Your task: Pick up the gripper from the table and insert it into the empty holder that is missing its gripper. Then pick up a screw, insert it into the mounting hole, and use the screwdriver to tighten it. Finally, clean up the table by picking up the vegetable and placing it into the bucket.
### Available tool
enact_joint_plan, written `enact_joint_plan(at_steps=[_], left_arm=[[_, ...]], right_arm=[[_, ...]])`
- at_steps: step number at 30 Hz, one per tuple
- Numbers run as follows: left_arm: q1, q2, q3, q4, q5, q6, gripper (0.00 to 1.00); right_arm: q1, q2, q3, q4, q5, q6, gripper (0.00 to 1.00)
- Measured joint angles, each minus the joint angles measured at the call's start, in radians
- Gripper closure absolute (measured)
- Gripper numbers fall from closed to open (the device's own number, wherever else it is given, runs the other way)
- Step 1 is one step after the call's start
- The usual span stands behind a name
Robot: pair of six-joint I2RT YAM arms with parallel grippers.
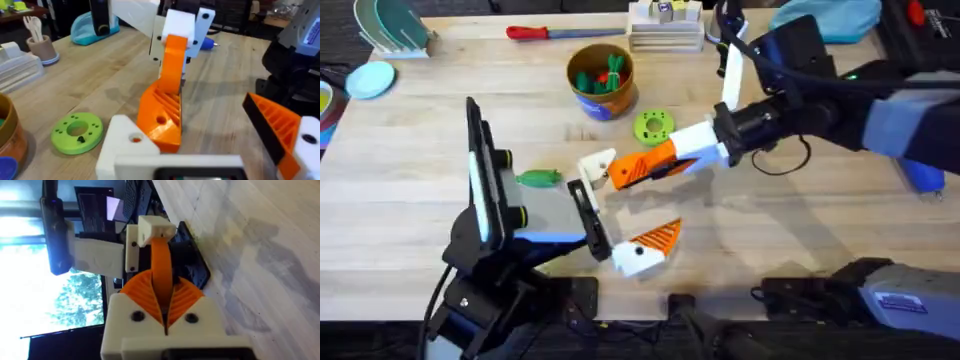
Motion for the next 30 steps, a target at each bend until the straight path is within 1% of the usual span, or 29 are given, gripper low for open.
enact_joint_plan(at_steps=[6, 12, 19, 25, 28, 30], left_arm=[[0.005, 0.0, 0.0, 0.001, -0.03, -0.006, 0.008], [0.005, 0.0, 0.0, 0.002, -0.052, -0.007, 0.008], [0.012, 0.0, 0.0, 0.002, -0.073, -0.018, 0.008], [0.019, 0.01, 0.0, 0.001, -0.099, -0.035, 0.007], [0.009, 0.013, 0.001, 0.0, -0.054, -0.043, 0.007], [0.005, 0.013, 0.001, -0.002, -0.048, -0.054, 0.007]], right_arm=[[-0.002, 0.051, 0.0, 0.094, -0.041, 0.105, 0.993], [0.006, 0.054, 0.0, 0.142, -0.034, 0.174, 0.993], [0.027, 0.061, 0.0, 0.168, 0.0, 0.207, 0.993], [0.045, 0.139, 0.0, 0.265, -0.021, 0.223, 0.994], [0.069, 0.187, 0.003, 0.326, -0.04, 0.243, 0.994], [0.075, 0.21, 0.007, 0.357, -0.052, 0.253, 0.994]])
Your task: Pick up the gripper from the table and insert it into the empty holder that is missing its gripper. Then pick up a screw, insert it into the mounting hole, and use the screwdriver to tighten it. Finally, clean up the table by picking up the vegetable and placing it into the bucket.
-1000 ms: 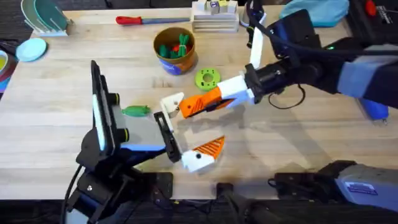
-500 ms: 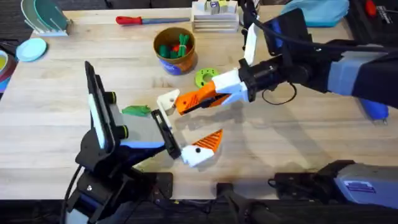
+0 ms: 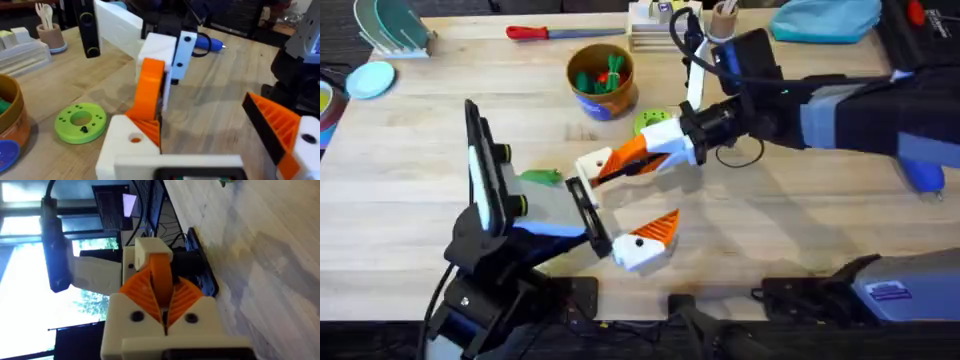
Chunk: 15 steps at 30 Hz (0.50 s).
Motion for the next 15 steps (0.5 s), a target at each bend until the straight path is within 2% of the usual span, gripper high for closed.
enact_joint_plan(at_steps=[15], left_arm=[[0.004, 0.0, 0.0, 0.001, -0.012, -0.005, 0.008]], right_arm=[[0.005, 0.019, 0.001, 0.073, -0.01, 0.042, 0.994]])
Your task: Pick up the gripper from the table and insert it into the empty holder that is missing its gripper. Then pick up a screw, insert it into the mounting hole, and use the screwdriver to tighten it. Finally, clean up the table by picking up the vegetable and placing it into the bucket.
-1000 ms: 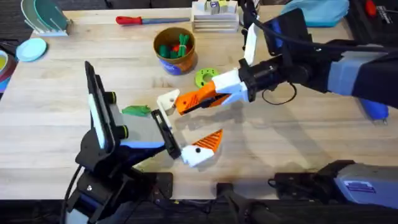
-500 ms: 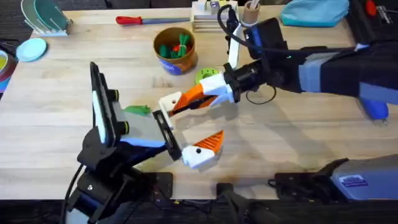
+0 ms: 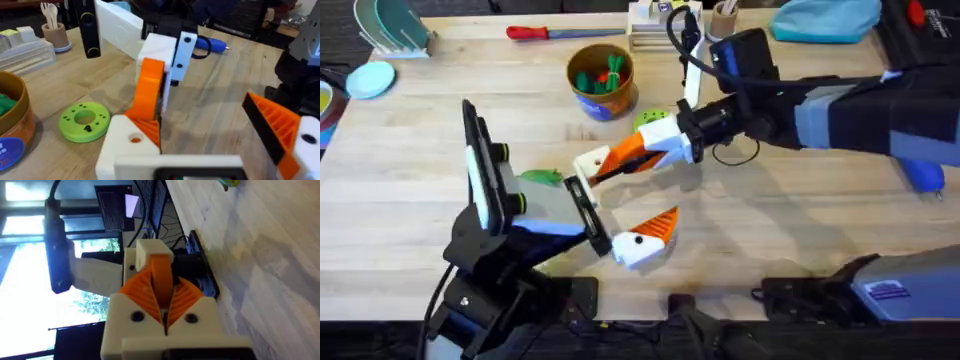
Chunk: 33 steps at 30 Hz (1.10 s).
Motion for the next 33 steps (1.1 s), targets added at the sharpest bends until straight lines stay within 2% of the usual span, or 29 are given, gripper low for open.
enact_joint_plan(at_steps=[2, 5, 6, 9, 20, 31, 33], left_arm=[[0.0, 0.0, 0.0, 0.0, -0.001, 0.0, 0.008], [0.0, 0.0, 0.0, 0.0, -0.004, 0.001, 0.008], [0.0, 0.0, 0.0, 0.002, 0.0, 0.011, 0.008], [-0.003, -0.002, 0.0, 0.002, 0.006, 0.023, 0.008], [-0.006, -0.002, 0.0, 0.002, 0.013, 0.043, 0.008], [-0.013, -0.007, 0.0, 0.002, 0.045, 0.054, 0.009], [-0.013, -0.008, 0.0, 0.002, 0.046, 0.055, 0.008]], right_arm=[[0.0, 0.0, 0.0, 0.0, 0.0, 0.0, 0.989], [0.0, 0.0, 0.0, 0.001, 0.004, 0.004, 0.874], [0.0, 0.0, -0.001, 0.02, 0.012, -0.004, 0.682], [0.007, 0.009, -0.002, 0.037, 0.018, -0.008, 0.584], [-0.003, 0.008, -0.007, 0.035, 0.01, -0.008, 0.47], [-0.011, -0.037, -0.01, 0.038, 0.011, -0.008, 0.446], [-0.011, -0.037, -0.01, 0.037, 0.011, -0.008, 0.405]])
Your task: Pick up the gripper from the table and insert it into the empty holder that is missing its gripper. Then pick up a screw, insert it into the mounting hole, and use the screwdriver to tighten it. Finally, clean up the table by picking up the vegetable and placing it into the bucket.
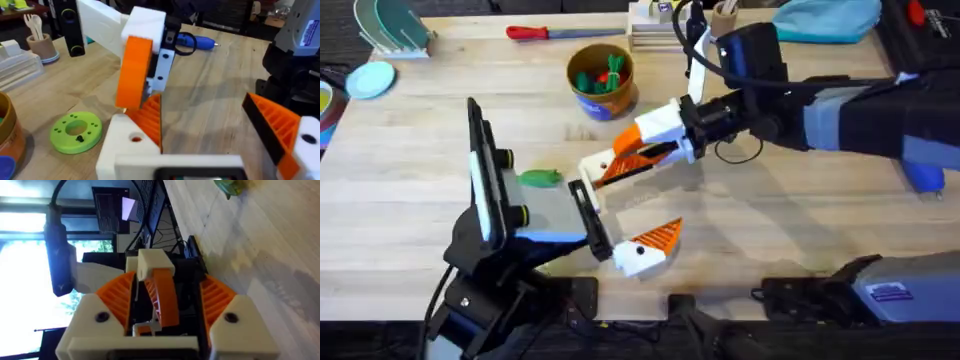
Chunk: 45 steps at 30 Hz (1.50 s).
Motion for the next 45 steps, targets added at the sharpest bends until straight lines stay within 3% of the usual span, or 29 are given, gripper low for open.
enact_joint_plan(at_steps=[5, 6, 7, 13, 18, 27, 30, 34, 35, 38, 45], left_arm=[[0.0, 0.0, 0.0, 0.0, 0.0, 0.002, 0.008], [0.0, 0.0, 0.0, 0.0, 0.0, 0.002, 0.008], [0.0, 0.0, 0.0, 0.0, 0.0, 0.002, 0.008], [0.0, 0.0, 0.0, 0.0, 0.001, 0.003, 0.008], [0.0, 0.0, 0.0, 0.0, 0.005, 0.003, 0.008], [0.0, 0.0, 0.0, 0.0, 0.011, 0.003, 0.007], [0.0, 0.0, 0.0, 0.0, 0.011, 0.003, 0.008], [0.0, 0.0, 0.0, 0.0, 0.012, 0.003, 0.008], [0.0, 0.0, 0.0, 0.0, 0.012, 0.003, 0.008], [0.0, 0.0, 0.0, 0.0, 0.012, 0.003, 0.009], [0.0, 0.0, 0.0, 0.0, 0.014, 0.003, 0.008]], right_arm=[[-0.002, 0.0, 0.0, 0.001, 0.029, -0.005, 0.267], [-0.017, 0.0, 0.0, 0.012, 0.073, -0.012, 0.135], [-0.027, 0.0, -0.001, 0.026, 0.085, -0.013, 0.119], [-0.12, 0.0, 0.0, 0.079, 0.201, -0.02, 0.103], [-0.168, 0.0, 0.048, -0.004, 0.333, -0.076, 0.098], [-0.134, 0.0, 0.22, -0.38, 0.668, -0.327, 0.094], [-0.098, 0.0, 0.23, -0.396, 0.804, -0.382, 0.093], [-0.066, 0.0, 0.23, -0.396, 0.884, -0.404, 0.091], [-0.047, 0.0, 0.23, -0.401, 0.917, -0.489, 0.105], [-0.01, 0.0, 0.23, -0.404, 0.946, -0.559, 0.222], [0.066, 0.007, 0.232, -0.391, 1.041, -0.625, 0.454]])
